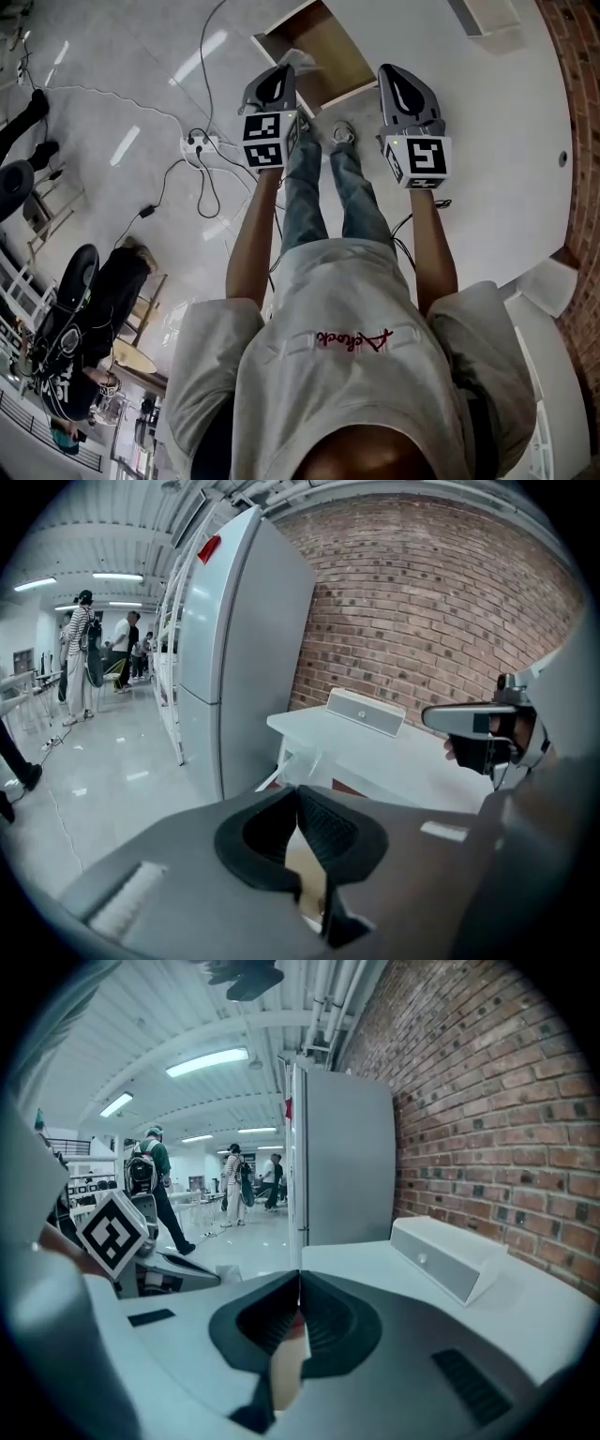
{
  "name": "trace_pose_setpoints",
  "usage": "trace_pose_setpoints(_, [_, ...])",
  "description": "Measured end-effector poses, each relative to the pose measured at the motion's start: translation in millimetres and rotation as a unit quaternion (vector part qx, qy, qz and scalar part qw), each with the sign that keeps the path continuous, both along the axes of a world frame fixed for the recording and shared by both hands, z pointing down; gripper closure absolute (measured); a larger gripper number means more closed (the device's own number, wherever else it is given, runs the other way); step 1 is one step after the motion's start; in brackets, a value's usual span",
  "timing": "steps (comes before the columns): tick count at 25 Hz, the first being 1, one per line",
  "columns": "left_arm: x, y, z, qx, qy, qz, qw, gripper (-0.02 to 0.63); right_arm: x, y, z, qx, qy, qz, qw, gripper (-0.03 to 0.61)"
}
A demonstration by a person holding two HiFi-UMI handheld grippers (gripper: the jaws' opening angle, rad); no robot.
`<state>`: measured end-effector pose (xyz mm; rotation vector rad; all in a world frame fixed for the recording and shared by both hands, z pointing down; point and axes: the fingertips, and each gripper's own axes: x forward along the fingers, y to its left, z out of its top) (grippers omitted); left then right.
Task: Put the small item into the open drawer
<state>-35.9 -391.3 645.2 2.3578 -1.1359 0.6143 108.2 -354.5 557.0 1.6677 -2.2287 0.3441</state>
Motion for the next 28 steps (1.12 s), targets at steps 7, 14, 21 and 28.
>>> trace_pose_setpoints(7, [4,29,54,-0.035,-0.001,0.000,0.9994,0.601,-12,22,34,-0.015,-0.011,-0.011,1.000,0.566])
trace_pose_setpoints(14, [21,46,97,-0.058,0.000,0.007,0.9983,0.601,-12,35,49,-0.009,-0.014,-0.024,1.000,0.566])
trace_pose_setpoints(21, [48,23,128,-0.066,0.009,0.008,0.9978,0.601,-10,49,61,-0.019,-0.026,-0.034,0.999,0.566])
trace_pose_setpoints(28, [60,-45,131,-0.059,0.014,-0.005,0.9982,0.601,-14,50,51,-0.003,-0.018,-0.067,0.998,0.566])
